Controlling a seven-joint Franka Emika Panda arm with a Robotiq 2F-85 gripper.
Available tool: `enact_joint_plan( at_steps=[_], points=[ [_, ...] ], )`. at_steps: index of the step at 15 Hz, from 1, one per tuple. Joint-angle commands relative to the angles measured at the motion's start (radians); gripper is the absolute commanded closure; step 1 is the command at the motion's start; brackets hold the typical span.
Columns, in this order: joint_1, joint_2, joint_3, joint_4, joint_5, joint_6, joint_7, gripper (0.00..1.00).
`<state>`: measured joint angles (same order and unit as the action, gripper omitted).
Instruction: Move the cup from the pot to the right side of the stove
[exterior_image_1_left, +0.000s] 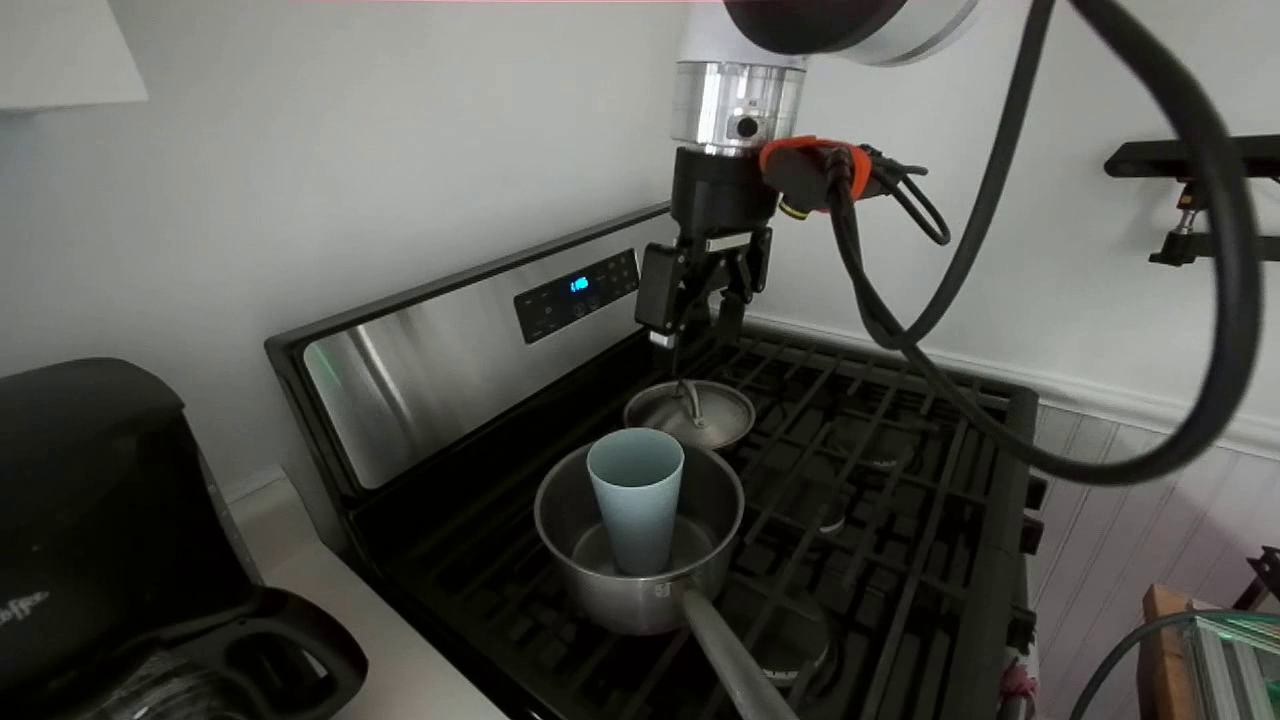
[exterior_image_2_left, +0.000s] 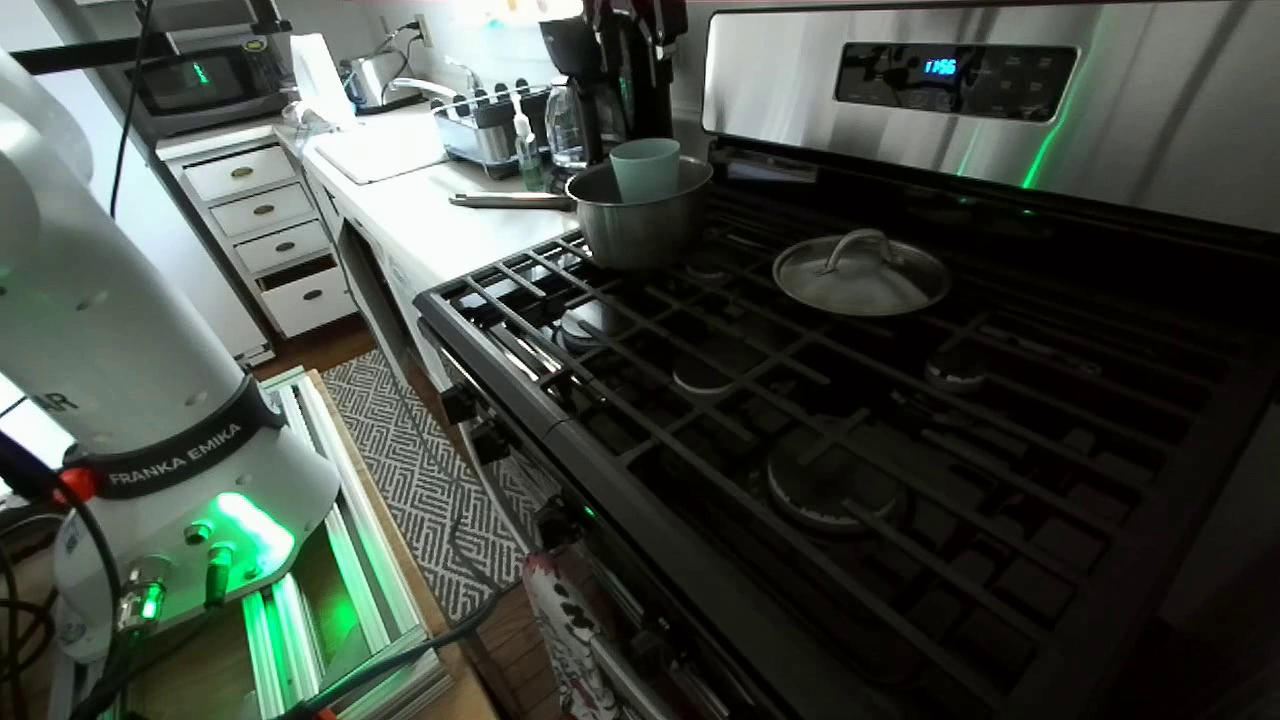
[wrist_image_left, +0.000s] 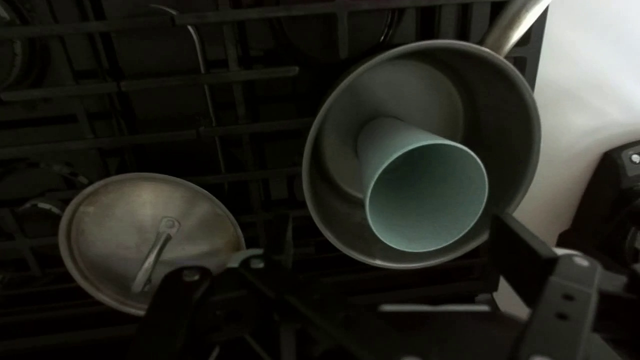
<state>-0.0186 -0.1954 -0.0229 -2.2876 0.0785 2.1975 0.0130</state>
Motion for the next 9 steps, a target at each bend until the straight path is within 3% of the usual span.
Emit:
enact_joint_plan(
  at_steps=[1, 9],
  points=[
    [0.015, 0.057, 0.036, 0.033, -0.03, 0.003, 0.068, 0.0],
    [0.019, 0.267, 0.047, 0.161, -0.035, -0.057, 0.265, 0.0]
  ],
)
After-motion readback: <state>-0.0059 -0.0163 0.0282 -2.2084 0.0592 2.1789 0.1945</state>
